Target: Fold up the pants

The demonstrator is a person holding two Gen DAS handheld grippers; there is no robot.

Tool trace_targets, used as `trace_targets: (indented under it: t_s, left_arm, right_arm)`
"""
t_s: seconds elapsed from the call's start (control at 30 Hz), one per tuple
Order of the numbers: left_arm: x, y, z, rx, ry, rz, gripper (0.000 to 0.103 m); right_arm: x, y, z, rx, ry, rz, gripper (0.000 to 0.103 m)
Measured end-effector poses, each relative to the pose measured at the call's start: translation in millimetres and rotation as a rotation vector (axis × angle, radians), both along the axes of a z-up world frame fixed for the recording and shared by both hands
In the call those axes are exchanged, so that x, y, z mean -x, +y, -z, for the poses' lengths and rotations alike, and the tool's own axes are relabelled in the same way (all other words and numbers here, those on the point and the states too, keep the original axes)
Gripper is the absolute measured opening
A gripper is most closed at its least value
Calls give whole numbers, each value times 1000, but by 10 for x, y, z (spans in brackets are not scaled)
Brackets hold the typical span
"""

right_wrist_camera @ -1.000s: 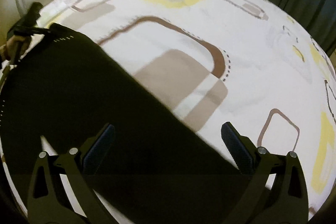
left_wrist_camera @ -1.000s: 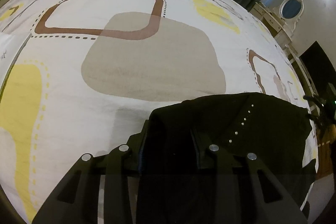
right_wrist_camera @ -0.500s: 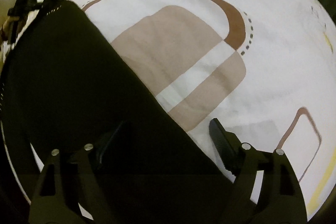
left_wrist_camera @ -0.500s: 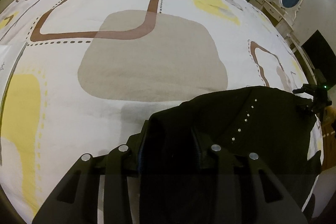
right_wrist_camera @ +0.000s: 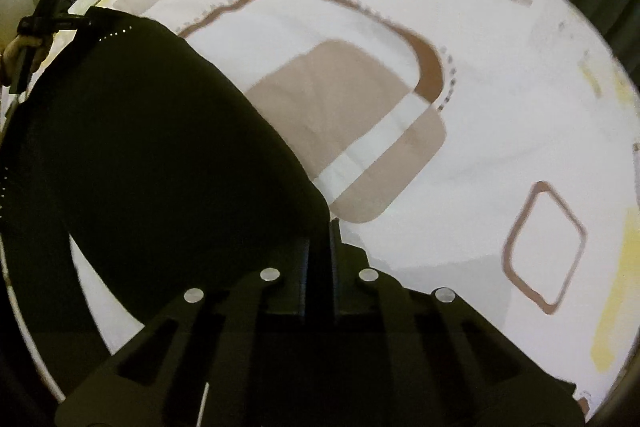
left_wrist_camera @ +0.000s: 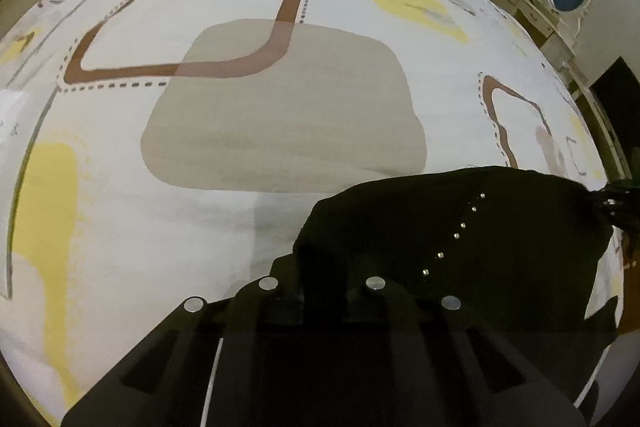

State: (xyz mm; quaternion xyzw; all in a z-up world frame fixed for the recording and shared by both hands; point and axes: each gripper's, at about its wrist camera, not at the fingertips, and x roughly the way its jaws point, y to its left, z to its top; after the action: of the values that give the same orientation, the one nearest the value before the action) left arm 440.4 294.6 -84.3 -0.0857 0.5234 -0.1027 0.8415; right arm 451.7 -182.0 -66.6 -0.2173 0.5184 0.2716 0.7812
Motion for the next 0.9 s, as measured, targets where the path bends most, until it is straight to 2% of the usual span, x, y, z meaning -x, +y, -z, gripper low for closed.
trace_targets:
  t_s: [0.23, 0.4, 0.5, 0.73, 0.9]
  left_arm:
    - [267, 153, -287, 137, -119, -2, 10]
    - [630, 244, -508, 244, -199, 16, 11]
    - [867, 272, -588, 283, -219, 24, 11]
    - [1593, 337, -695, 311, -236, 93, 11]
    - [2131, 396, -567, 326, -210, 105, 11]
  right_arm:
    - [529, -12, -363, -6, -186, 15, 7]
    - [1206, -47, -594, -59, -293, 26, 7]
    - [1631, -137, -671, -75, -336, 29, 7]
    - [2609, -139, -604, -56, -385, 27, 7]
    - [3065, -150, -404, -82, -343, 57, 7]
